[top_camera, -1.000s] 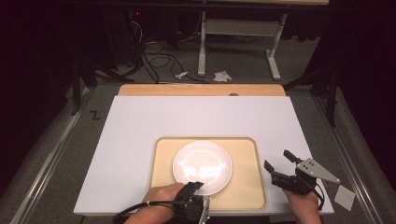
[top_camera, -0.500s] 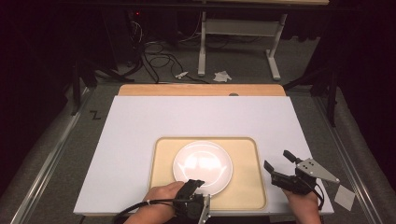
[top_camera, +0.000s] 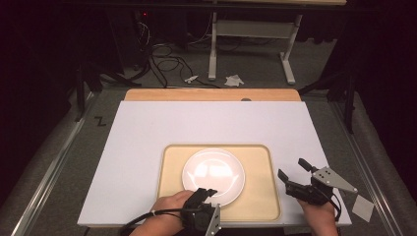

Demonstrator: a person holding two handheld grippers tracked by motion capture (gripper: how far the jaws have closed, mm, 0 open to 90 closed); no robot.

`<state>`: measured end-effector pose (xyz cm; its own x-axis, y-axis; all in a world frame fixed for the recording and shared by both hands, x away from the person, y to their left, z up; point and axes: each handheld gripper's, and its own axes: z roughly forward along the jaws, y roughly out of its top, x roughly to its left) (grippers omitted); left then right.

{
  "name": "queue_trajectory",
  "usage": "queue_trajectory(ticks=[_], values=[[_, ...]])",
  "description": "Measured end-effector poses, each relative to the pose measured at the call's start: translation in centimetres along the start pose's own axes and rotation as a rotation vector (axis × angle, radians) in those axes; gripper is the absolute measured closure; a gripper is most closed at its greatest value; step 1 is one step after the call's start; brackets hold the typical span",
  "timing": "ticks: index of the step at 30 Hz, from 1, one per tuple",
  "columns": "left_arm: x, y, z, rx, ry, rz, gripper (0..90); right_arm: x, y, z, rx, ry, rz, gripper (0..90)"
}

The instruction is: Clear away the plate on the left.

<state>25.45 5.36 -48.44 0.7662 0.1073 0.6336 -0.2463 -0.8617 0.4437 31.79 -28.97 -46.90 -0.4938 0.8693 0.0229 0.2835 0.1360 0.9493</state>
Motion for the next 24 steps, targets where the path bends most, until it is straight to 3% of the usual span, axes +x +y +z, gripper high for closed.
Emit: queue_trajectory(ticks=[4, 7, 10, 11, 12, 21, 23, 24], values=[[0.4, -0.3, -0.2, -0.002, 0.006, -0.023, 42.4, 0.0, 0.0, 0.0, 0.000, 0.000, 0.000, 16.2], [1.2, -1.0, -0.4, -0.002, 0.003, -0.093, 42.5, 0.1, 0.0, 0.0, 0.000, 0.000, 0.003, 16.2], [1.6, -1.4, -0.5, -0.003, 0.009, -0.123, 42.5, 0.0, 0.0, -0.1, -0.002, -0.001, 0.001, 16.2], [2.0, -2.0, -0.5, -0.020, 0.015, -0.172, 42.6, 0.0, 0.0, -0.1, -0.002, -0.002, 0.001, 16.2], [2.1, -2.3, -0.5, -0.028, 0.019, -0.194, 42.5, 0.0, 0.0, -0.1, -0.001, -0.002, 0.000, 16.2], [3.6, -4.7, -0.9, -0.015, 0.038, -0.300, 41.7, 0.1, 0.1, -0.1, -0.002, 0.000, 0.000, 16.2], [4.0, -5.3, -1.0, -0.019, 0.038, -0.342, 41.7, 0.1, 0.1, -0.1, -0.001, -0.003, 0.001, 16.2], [4.4, -6.0, -1.4, -0.031, 0.039, -0.392, 42.3, 0.0, 0.1, -0.1, -0.004, -0.004, -0.002, 16.2]])
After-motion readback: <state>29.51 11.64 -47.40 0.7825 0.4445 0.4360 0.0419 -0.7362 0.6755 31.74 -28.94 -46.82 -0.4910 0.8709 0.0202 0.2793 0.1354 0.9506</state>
